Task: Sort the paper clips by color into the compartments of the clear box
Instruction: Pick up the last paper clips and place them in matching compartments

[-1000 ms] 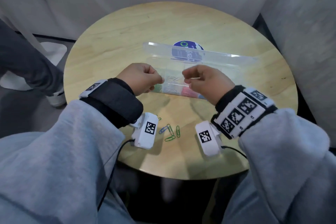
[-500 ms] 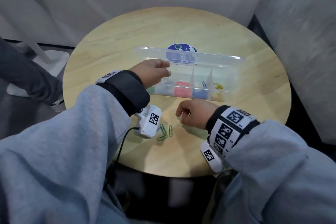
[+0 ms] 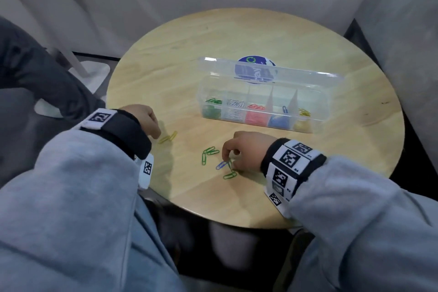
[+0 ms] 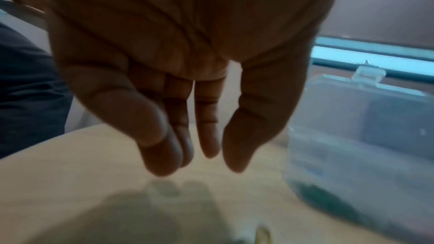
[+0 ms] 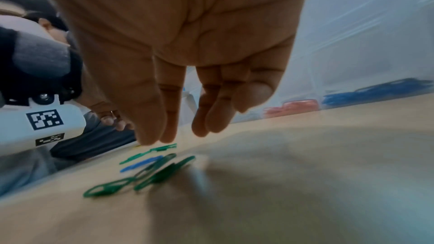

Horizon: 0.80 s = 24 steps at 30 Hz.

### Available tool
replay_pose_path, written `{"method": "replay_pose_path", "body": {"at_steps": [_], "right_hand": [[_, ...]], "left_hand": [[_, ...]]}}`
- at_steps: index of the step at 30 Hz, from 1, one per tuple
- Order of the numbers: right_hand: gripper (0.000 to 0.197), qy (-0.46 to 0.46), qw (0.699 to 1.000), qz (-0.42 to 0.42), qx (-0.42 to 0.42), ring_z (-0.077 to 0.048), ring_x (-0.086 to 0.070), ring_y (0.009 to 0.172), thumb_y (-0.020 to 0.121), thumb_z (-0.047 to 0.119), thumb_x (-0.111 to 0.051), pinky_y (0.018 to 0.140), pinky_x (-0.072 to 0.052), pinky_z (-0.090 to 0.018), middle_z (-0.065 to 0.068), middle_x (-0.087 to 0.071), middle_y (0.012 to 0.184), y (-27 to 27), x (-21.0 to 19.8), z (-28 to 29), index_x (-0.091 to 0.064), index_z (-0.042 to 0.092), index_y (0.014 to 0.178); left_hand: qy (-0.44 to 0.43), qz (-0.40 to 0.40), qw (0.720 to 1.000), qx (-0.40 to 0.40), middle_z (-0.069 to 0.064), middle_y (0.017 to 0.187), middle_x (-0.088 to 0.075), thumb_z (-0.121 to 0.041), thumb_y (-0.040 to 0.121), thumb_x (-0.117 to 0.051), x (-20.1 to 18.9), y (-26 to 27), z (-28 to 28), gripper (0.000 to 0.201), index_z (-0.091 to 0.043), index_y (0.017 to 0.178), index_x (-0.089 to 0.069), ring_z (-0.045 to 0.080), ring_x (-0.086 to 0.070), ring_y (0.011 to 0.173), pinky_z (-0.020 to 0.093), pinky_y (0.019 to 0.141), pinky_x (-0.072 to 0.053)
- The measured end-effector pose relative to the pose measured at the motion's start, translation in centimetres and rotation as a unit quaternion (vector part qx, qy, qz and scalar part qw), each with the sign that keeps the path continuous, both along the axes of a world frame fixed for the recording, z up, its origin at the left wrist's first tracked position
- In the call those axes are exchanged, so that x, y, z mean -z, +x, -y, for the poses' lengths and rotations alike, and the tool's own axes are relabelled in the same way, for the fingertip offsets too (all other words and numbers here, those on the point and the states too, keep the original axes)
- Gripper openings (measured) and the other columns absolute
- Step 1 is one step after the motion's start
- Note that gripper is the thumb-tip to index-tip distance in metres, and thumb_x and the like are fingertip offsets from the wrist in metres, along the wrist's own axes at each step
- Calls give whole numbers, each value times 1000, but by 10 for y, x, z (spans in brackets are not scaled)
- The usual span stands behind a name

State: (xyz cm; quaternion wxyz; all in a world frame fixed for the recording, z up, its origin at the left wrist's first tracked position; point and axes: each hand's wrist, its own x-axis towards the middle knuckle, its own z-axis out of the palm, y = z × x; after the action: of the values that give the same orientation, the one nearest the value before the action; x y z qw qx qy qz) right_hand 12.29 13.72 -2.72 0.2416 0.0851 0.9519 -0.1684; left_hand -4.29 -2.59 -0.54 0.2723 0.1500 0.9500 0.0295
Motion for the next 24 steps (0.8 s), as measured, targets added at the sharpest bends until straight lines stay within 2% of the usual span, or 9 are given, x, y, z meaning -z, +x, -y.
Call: {"method": "replay_pose_path", "body": {"at_steps": [3,6,8,10,12,16,19,22,24], "right_hand": [[23,9,999,11,-32,-22,-55,101,85,18,-57,90,-49,-37,5,-43,98,-6,4,8,-61,28,105],[19,17,999,10,-31,-23,-55,95,83,11,-55,86,-51,-37,5,-44,95,-6,6,7,-61,25,94],[15,19,999,17,-34,-21,-53,89,83,10,-55,82,-49,-33,4,-46,94,-4,6,3,-58,24,86],[13,23,999,24,-38,-20,-52,87,83,12,-55,79,-48,-33,3,-47,95,-2,5,0,-56,24,83],[12,25,999,19,-37,-21,-55,91,83,12,-55,78,-49,-33,3,-49,96,-2,5,-1,-58,23,84],[10,11,999,-13,-38,-23,-55,96,86,21,-57,78,-46,-31,3,-46,96,-3,5,3,-58,23,96],[21,9,997,9,-71,-24,-55,99,86,27,-61,83,-48,-34,3,-44,99,-4,8,10,-57,23,106],[8,5,996,10,-85,-23,-53,90,86,23,-61,72,-43,-30,3,-46,96,-5,10,12,-54,23,91],[9,4,997,21,-80,-20,-51,85,86,20,-60,64,-38,-26,2,-49,95,-5,10,11,-51,23,86]], "left_hand": [[-56,-2,998,27,1,75,-58,-15,75,-69,16,1,-4,22,-17,91,-56,24,-57,79,27,67,-43],[-111,-13,992,57,4,84,-70,-20,67,-72,32,-6,-9,24,-13,89,-65,23,-67,82,32,73,-54],[-127,-15,989,70,3,75,-69,-21,66,-69,36,-8,-12,18,-9,78,-67,22,-65,70,30,66,-55],[-110,-9,992,68,5,70,-59,-18,71,-63,35,-5,-15,9,-9,71,-61,24,-54,63,27,59,-44],[-58,11,997,45,8,71,-58,-15,75,-62,34,-2,-18,7,-9,71,-61,26,-50,66,29,62,-41],[34,44,998,-10,7,61,-56,-24,78,-66,37,-1,-20,24,-11,60,-57,25,-51,62,29,65,-41],[50,29,998,-17,9,72,-65,-34,75,-72,38,3,-24,27,-8,72,-65,26,-60,70,30,71,-48],[36,14,999,-4,12,94,-72,-30,76,-73,39,6,-29,31,-4,91,-70,31,-67,92,37,85,-54],[37,7,999,2,12,101,-72,-26,77,-72,37,9,-31,28,-5,96,-70,31,-66,98,38,88,-53]]}}
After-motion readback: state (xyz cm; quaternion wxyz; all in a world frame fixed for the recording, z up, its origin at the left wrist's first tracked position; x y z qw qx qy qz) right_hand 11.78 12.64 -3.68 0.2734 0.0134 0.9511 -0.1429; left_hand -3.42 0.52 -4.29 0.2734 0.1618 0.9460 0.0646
